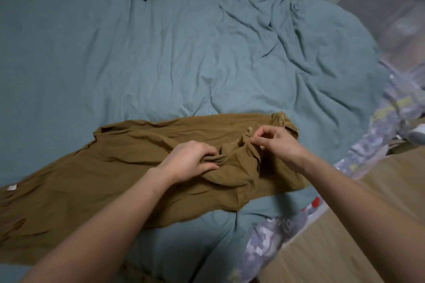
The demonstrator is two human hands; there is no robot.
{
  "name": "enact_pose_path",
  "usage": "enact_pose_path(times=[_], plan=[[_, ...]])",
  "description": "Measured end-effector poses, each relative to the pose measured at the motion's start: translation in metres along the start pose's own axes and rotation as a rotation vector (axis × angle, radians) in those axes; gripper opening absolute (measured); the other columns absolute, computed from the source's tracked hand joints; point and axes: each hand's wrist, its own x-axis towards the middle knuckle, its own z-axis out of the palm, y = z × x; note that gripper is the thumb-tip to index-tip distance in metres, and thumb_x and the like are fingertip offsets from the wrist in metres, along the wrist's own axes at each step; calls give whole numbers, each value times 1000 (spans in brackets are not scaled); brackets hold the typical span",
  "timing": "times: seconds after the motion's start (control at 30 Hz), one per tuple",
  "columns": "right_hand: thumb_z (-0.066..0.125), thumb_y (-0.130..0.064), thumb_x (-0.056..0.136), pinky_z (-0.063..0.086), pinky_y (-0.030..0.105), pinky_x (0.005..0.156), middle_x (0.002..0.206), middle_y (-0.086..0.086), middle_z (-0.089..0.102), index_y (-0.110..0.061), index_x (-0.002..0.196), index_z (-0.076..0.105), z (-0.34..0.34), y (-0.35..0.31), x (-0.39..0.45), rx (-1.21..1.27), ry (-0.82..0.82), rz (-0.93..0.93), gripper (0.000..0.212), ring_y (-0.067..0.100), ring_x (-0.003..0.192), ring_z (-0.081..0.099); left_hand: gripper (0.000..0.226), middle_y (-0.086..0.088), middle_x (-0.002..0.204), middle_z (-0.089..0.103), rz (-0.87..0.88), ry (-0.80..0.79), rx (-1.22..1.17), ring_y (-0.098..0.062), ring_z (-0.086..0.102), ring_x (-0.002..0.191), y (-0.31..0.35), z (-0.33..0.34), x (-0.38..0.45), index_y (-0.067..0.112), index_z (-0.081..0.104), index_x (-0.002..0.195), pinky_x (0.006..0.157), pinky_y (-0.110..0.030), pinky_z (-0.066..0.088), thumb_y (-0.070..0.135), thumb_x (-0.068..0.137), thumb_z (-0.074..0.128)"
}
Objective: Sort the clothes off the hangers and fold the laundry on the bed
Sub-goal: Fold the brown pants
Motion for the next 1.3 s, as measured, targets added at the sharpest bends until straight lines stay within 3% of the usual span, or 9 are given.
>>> enact_pose_path(times=[0.17, 0.23, 0.4, 0.57, 0.63, 0.77, 0.87, 1.07, 1.3], plan=[[63, 8, 84, 45, 18, 94, 109, 7, 66, -8, 69, 50, -3, 5, -37, 177, -20, -159, 25, -2, 105, 61, 46, -3, 106, 66, -203, -415, 300, -24, 60, 100, 7, -17, 0, 21, 62, 114, 74, -30, 40, 56, 84, 62], [62, 14, 82, 47, 22, 94, 111, 10, 66, -7, 67, 48, 0, 8, -43, 215, -12, -205, 29, 5, 103, 63, 42, 3, 91, 65, -254, -469, 66, -17, 60, 85, 11, -25, 7, 20, 64, 101, 72, -29, 43, 57, 80, 67], [59, 20, 80, 45, 21, 91, 106, 9, 64, -7, 66, 45, 2, -2, -43, 287, -32, -345, 33, 7, 97, 62, 16, 1, 97, 66, -451, 83, -918, -7, 56, 72, 46, -33, 31, 24, 64, 100, 58, -16, 44, 37, 96, 54], [61, 15, 79, 48, 19, 87, 105, 2, 65, -9, 68, 42, 1, -9, -52, 369, -2, -439, 32, 7, 99, 65, 40, 3, 106, 66, -342, -129, -639, 1, 60, 89, 46, -32, 37, 19, 61, 124, 78, -7, 43, 19, 85, 72], [63, 2, 71, 46, 22, 84, 93, -3, 63, -13, 65, 44, -5, -8, -54, 317, 25, -437, 25, 8, 90, 62, 44, 5, 78, 59, -377, -131, -515, -2, 52, 68, 43, -31, 34, 15, 61, 123, 66, -7, 40, 15, 82, 75], [81, -15, 71, 33, 16, 53, 58, -7, 45, -16, 74, 47, -16, -13, -57, 263, -8, -284, 34, 4, 54, 41, 26, -10, 84, 70, -352, 188, -570, -8, 64, 74, 47, -36, 36, 5, 67, 113, 68, -6, 42, 6, 86, 68], [74, -45, 73, 47, 19, 67, 75, -4, 68, -11, 91, 64, -25, -17, -52, 286, 121, -68, 39, 5, 70, 61, 19, -7, 101, 71, -242, 422, -815, 1, 63, 83, 46, -47, 36, 9, 67, 107, 86, -14, 46, 2, 91, 61], [64, 3, 83, 56, 19, 72, 88, 6, 73, -5, 97, 69, -36, -31, -43, 525, 3, -79, 17, 15, 78, 68, 18, 17, 75, 72, -202, 334, -949, 8, 62, 74, 51, -44, 32, 8, 67, 104, 74, -8, 47, -1, 90, 59], [64, -8, 87, 54, 18, 68, 80, 7, 72, -1, 91, 70, -48, -49, -35, 494, -39, -113, 10, 12, 69, 66, 18, -1, 89, 72, -244, 140, -991, -1, 65, 78, 46, -56, 25, 10, 67, 102, 78, -14, 51, -1, 92, 58]])
